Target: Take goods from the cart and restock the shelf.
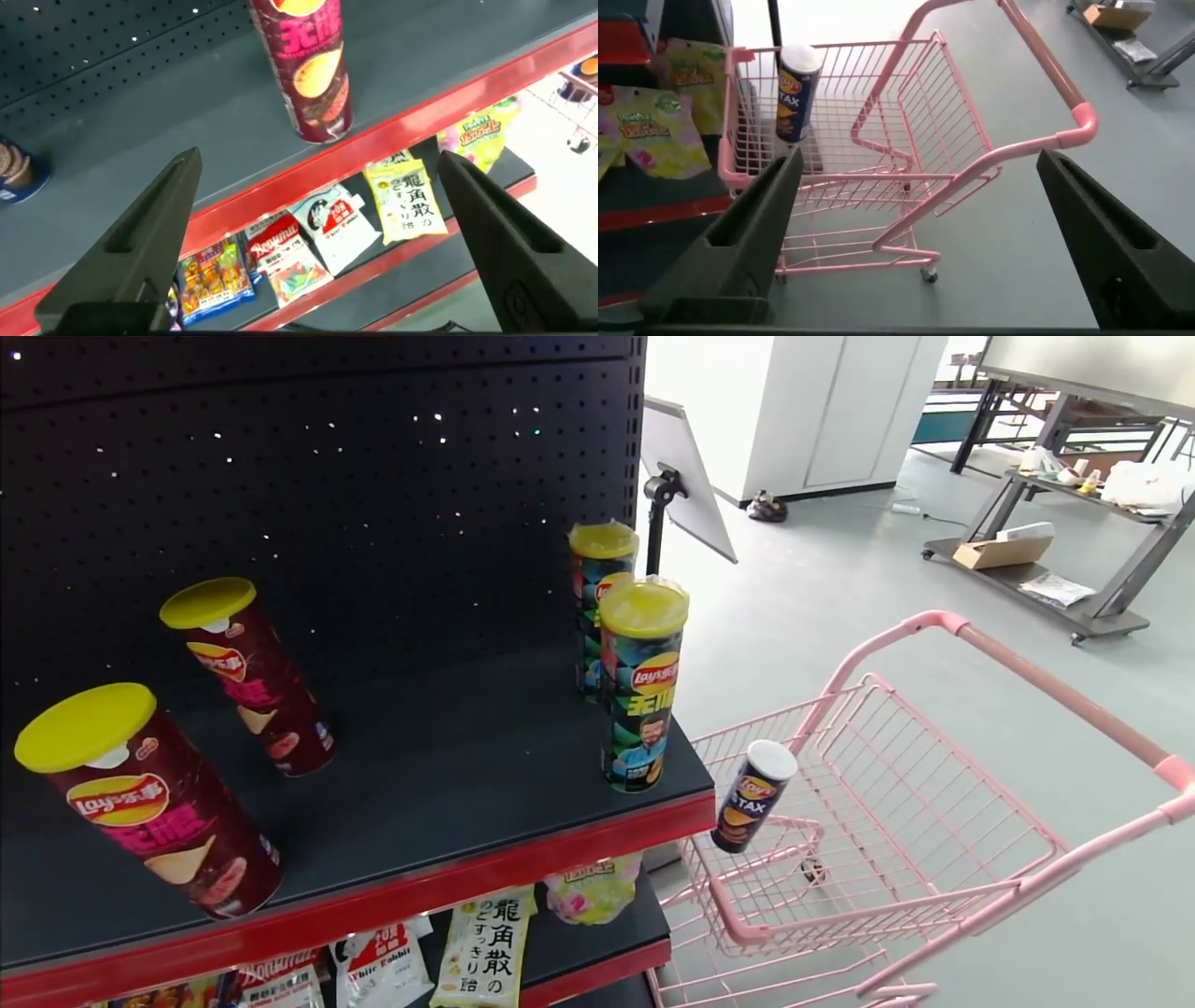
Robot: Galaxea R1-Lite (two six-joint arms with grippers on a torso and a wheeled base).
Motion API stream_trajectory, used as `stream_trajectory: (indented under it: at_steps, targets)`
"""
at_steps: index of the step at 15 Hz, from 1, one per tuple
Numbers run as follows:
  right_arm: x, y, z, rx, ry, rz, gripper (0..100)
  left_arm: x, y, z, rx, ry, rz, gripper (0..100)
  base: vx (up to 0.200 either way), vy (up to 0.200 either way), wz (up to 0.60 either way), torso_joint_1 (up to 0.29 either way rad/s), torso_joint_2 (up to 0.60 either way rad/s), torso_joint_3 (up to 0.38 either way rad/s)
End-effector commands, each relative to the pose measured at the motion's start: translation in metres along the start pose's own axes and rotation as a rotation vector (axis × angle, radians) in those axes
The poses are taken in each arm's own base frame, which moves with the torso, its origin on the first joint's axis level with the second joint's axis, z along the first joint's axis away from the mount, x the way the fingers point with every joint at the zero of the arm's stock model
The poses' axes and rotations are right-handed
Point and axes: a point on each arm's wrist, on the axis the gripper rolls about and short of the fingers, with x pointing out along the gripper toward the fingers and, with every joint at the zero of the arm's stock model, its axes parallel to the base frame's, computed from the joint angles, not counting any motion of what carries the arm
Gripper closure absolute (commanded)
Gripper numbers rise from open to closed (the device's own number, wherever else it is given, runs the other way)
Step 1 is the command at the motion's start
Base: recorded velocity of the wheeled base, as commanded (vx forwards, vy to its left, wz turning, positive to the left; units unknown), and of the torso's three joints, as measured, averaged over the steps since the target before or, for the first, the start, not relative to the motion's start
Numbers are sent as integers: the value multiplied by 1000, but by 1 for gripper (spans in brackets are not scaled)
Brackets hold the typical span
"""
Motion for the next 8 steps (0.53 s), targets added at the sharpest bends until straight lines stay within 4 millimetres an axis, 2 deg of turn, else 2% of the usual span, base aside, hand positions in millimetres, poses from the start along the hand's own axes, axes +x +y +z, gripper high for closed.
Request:
stream_trajectory:
  at_steps: [1,8]
  targets:
    - [0,0,0,1,-2,0,0,0,0,0,0,-2,1,0,0,0,0,-144,354,193]
    - [-4,1,-7,-6,-19,-4,0,-3,0,-1,-1,-21,4,0,0,0,0,-142,350,205]
